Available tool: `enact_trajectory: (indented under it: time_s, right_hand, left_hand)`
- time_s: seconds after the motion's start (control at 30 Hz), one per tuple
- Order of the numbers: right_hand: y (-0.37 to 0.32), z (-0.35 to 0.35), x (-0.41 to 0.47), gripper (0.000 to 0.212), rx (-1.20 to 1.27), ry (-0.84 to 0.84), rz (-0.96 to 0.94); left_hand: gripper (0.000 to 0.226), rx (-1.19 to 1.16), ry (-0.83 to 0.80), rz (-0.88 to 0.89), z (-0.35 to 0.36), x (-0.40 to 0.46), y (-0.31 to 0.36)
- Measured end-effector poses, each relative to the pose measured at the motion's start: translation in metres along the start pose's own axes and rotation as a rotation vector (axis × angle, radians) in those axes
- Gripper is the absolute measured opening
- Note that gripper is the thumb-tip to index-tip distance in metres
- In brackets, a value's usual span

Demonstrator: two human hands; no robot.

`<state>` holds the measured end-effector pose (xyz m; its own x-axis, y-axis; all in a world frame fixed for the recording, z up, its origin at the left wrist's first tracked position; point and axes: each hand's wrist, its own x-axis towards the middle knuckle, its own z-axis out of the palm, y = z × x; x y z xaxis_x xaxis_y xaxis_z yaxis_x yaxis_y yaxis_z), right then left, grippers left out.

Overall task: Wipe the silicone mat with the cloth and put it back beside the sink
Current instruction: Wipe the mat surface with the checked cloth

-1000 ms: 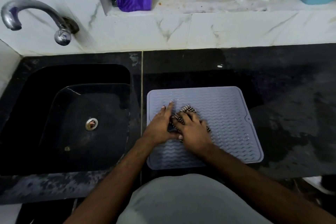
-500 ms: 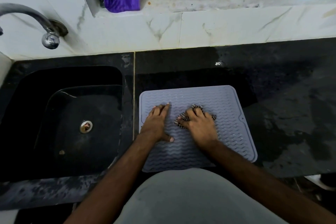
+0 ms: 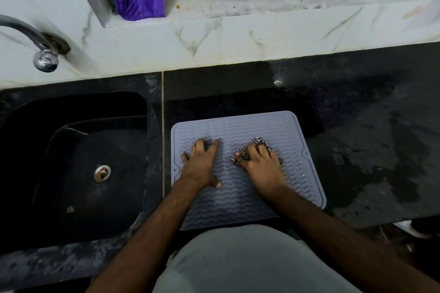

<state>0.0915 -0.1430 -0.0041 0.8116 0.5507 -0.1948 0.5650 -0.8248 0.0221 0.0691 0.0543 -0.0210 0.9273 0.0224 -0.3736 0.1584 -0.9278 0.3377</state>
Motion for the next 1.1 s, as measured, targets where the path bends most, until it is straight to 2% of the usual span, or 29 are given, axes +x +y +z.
enact_trajectory:
  time_s: [0.07,0.17,0.27,0.43,0.6,0.7,0.8,0.87,1.0,1.1]
  right_hand:
    - [0.004,0.006,-0.004,0.052,0.052,0.002,-0.007]
    - [0.013,0.005,0.000,0.054,0.130,0.001,-0.025]
    - [0.018,-0.001,0.011,0.051,0.207,0.035,-0.008]
    - [0.014,-0.018,0.028,0.048,0.434,0.184,0.086]
    - [-0.026,-0.021,0.042,0.052,0.334,0.182,-0.229]
    - [-0.054,-0.021,0.054,0.054,0.232,0.159,-0.398]
    - [-0.075,-0.026,0.067,0.044,0.198,0.206,-0.530]
    - [-0.084,-0.023,0.076,0.037,0.200,0.149,-0.580]
    - [-0.080,-0.004,0.086,0.022,0.135,-0.039,-0.681]
    - [-0.070,-0.001,0.086,0.024,0.126,-0.032,-0.707]
  left_hand:
    - [0.130,-0.003,0.065,0.069,0.000,0.003,0.002]
    - [0.123,-0.192,0.081,0.105,0.001,0.010,0.009]
    - [0.115,-0.153,0.075,0.141,0.006,0.013,0.008]
    - [0.109,-0.259,0.090,0.191,0.010,0.003,-0.011]
    - [0.127,-0.362,0.230,0.063,0.007,-0.010,-0.035]
    - [0.138,-0.558,0.242,-0.007,0.004,-0.020,-0.049]
    - [0.140,-0.804,0.280,-0.048,0.013,-0.027,-0.060]
    - [0.145,-0.884,0.292,-0.089,0.016,-0.029,-0.066]
    - [0.164,-0.773,0.186,-0.027,0.013,-0.030,-0.068]
    - [0.168,-0.694,0.163,-0.017,0.011,-0.026,-0.066]
